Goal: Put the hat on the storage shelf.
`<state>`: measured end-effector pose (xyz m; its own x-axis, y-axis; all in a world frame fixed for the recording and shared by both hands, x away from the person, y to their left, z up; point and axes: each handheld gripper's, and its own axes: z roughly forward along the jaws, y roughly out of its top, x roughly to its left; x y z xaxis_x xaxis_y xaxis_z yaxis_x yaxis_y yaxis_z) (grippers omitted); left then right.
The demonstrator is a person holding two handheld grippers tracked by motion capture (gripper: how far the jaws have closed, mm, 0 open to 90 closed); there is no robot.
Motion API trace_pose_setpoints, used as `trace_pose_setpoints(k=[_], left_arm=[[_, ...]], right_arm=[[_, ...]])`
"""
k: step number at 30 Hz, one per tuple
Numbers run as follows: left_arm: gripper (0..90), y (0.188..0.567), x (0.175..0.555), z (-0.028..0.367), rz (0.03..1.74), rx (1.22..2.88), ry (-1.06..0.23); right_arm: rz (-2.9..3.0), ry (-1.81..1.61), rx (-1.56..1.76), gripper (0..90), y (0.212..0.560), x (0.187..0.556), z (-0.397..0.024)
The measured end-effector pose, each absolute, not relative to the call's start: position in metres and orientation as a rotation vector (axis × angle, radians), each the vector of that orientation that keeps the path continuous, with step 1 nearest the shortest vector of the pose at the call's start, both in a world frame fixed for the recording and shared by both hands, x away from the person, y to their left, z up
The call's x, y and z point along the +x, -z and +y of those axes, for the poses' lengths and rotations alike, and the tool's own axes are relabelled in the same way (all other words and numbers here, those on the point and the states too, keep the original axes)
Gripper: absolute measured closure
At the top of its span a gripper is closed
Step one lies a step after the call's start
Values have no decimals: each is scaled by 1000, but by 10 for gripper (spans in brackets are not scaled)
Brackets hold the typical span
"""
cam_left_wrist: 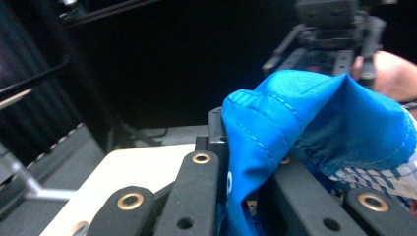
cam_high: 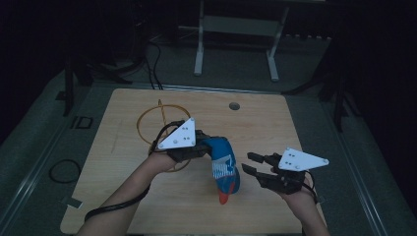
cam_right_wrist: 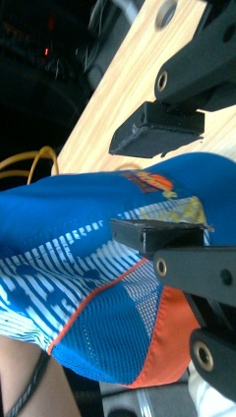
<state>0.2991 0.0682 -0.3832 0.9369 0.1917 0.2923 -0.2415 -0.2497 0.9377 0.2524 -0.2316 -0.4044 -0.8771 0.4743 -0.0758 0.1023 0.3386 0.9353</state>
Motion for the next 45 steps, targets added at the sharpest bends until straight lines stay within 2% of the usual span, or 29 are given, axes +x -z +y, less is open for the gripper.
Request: trace_pose_setpoints(k=[11, 13, 15, 17, 28, 36, 45], left_arm=[[888, 385, 287, 53, -206, 1783, -260], [888, 386, 285, 50, -220, 1788, -255], [888, 386, 285, 50, -228, 1798, -259], [888, 386, 285, 51, -224, 1800, -246], [877, 388, 285, 62, -189, 1838, -281], [774, 382, 280, 78, -143, 1856, -339], [750, 378, 276, 99, -68, 1897, -378]], right_arm=[[2362, -1658, 384, 542, 403, 250, -216], [2390, -1662, 359, 633, 403, 250, -214], [2413, -1655, 337, 787, 403, 249, -212], [2393, -1636, 339, 893, 403, 247, -212], [2308, -1662, 438, 900, 393, 250, -225], [2247, -1703, 467, 900, 379, 247, -242], [2196, -1714, 465, 900, 365, 244, -250]])
